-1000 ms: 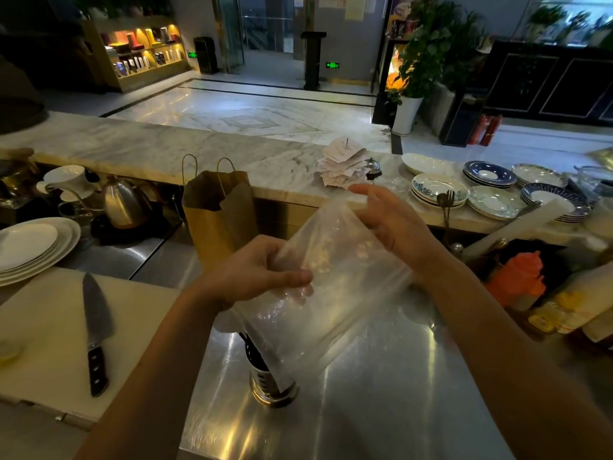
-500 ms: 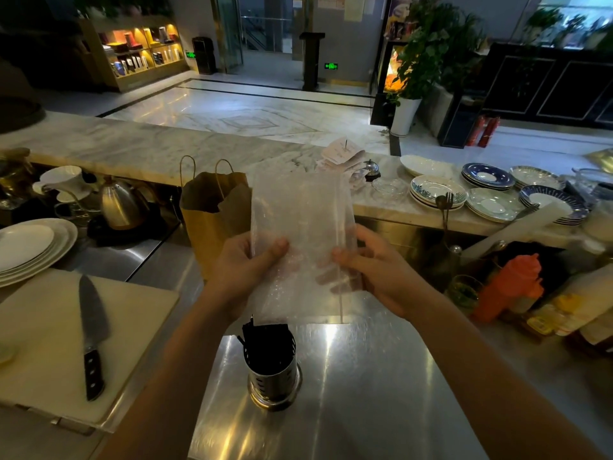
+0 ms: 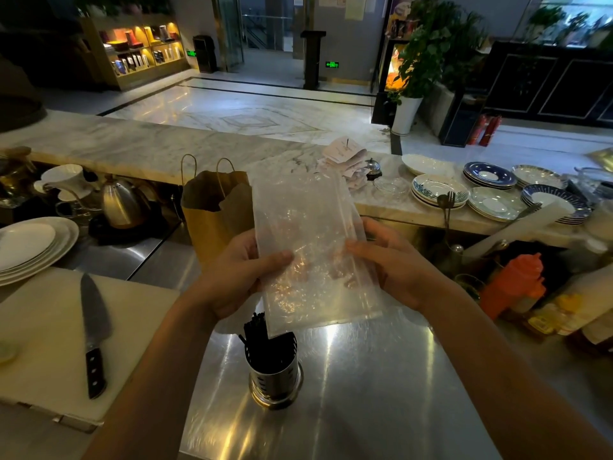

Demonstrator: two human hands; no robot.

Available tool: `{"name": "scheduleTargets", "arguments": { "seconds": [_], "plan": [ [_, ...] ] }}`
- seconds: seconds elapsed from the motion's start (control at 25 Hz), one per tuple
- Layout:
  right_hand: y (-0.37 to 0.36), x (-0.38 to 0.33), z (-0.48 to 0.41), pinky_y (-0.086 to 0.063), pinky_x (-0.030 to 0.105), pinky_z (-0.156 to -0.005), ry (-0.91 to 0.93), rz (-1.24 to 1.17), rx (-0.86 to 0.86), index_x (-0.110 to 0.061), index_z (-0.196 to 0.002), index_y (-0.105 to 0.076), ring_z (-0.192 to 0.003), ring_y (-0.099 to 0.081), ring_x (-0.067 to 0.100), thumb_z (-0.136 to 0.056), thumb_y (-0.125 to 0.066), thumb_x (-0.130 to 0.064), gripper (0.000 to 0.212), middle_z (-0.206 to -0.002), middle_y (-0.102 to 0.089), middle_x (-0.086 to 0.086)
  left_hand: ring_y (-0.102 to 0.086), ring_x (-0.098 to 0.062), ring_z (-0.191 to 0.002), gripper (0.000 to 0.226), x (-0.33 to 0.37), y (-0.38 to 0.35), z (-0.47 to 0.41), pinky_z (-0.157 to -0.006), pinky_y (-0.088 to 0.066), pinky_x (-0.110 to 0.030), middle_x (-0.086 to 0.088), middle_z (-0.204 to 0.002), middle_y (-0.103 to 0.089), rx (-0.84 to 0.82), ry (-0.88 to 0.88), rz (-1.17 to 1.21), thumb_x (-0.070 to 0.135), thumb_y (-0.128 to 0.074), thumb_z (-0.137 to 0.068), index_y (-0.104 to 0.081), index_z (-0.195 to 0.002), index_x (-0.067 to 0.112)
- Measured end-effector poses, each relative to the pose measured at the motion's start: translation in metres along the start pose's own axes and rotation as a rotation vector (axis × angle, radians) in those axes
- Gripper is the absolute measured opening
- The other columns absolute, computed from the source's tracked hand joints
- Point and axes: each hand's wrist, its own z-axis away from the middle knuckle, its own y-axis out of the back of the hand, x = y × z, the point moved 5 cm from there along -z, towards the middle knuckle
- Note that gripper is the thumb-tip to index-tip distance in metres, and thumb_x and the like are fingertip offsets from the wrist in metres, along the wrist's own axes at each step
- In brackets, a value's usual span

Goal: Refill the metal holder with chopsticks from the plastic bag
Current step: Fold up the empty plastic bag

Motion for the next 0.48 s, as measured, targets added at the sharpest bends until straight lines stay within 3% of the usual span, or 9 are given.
{"name": "scheduleTargets", "arguments": {
  "seconds": [0.12,0.28,0.36,0.48],
  "plan": [
    [0.0011,0.0023,-0.0006,-0.058,0.036,-0.068,0.013,0.015,-0.047,-0.018,-0.131,-0.051,-0.097,-0.07,0.032,-0.082,-0.063,-0.015,0.05,-0.115,-0.069,0.014,-0.073,-0.021,-0.088,0.032,-0.0025,-0.0006,-0.0005,-0.072,-0.06,-0.03,-0.001,-0.095,-0.076,-0.019,0.011,-0.02,0.009,-0.06,-0.08,-0.059,-0.111,0.016],
    [0.0023,0.0034,-0.0045,-0.058,0.035,-0.065,0.066,-0.016,-0.074,-0.018,-0.124,-0.057,-0.091,-0.071,0.033,-0.085,-0.061,-0.003,0.042,-0.108,-0.07,0.021,-0.073,-0.023,-0.085,0.028,-0.0066,0.0021,-0.0036,-0.073,-0.061,-0.037,-0.009,-0.095,-0.076,0.009,-0.006,0.029,0.007,-0.06,-0.081,-0.068,-0.107,0.013],
    [0.0036,0.0011,-0.006,-0.058,0.034,-0.063,0.085,-0.058,-0.076,-0.016,-0.103,-0.068,-0.082,-0.072,0.027,-0.084,-0.059,0.006,0.03,-0.095,-0.073,0.015,-0.074,-0.02,-0.084,0.023,-0.0049,0.0023,-0.0043,-0.072,-0.062,-0.037,-0.006,-0.094,-0.076,-0.005,-0.028,0.037,0.005,-0.064,-0.083,-0.077,-0.095,0.021],
    [0.0087,0.0021,-0.0083,-0.052,0.023,-0.054,0.063,-0.016,-0.053,-0.019,-0.065,-0.07,-0.063,-0.063,0.012,-0.084,-0.042,0.018,0.05,-0.07,-0.067,0.002,-0.072,-0.015,-0.085,0.03,-0.0009,0.0007,-0.0034,-0.066,-0.059,-0.028,-0.001,-0.093,-0.076,-0.046,-0.07,-0.018,0.005,-0.059,-0.085,-0.08,-0.088,0.026]
  ]
}}
